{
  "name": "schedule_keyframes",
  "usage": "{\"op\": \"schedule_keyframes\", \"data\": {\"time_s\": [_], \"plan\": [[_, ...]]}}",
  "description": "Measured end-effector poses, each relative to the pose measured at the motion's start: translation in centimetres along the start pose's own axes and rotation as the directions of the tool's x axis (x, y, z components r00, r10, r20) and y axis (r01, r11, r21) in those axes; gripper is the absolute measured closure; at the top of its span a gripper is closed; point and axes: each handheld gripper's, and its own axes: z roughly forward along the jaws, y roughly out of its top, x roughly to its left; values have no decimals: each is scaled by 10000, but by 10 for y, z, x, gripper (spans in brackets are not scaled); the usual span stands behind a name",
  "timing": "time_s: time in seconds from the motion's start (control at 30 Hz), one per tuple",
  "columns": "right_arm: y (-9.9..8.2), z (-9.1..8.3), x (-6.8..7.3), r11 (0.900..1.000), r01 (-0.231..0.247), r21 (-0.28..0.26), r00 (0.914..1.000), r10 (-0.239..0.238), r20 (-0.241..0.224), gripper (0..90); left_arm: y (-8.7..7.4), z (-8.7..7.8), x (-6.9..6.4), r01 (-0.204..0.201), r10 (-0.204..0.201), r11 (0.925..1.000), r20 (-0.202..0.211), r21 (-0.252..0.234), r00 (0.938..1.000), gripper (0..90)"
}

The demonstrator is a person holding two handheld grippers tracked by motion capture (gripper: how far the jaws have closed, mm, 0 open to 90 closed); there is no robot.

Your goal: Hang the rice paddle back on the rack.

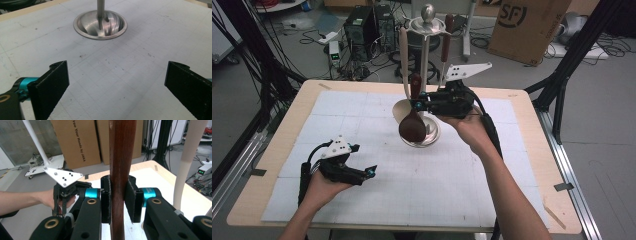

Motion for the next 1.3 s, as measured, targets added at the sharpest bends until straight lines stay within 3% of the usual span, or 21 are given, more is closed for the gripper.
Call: {"op": "schedule_keyframes", "data": {"time_s": [0.37,0.77,1.3], "plan": [[27,-14,-6,9997,75,-228,9997,-69,245,768,-2,1,1,71,-71,10000,24,27,10000,16],[54,-16,-16,9995,224,-213,9992,-217,337,768,-2,-2,1,56,-56,9999,52,-105,10000,16],[59,-17,-34,9997,-141,-198,9973,155,711,768,-2,-3,1,32,-32,9999,26,-110,10000,16]]}}
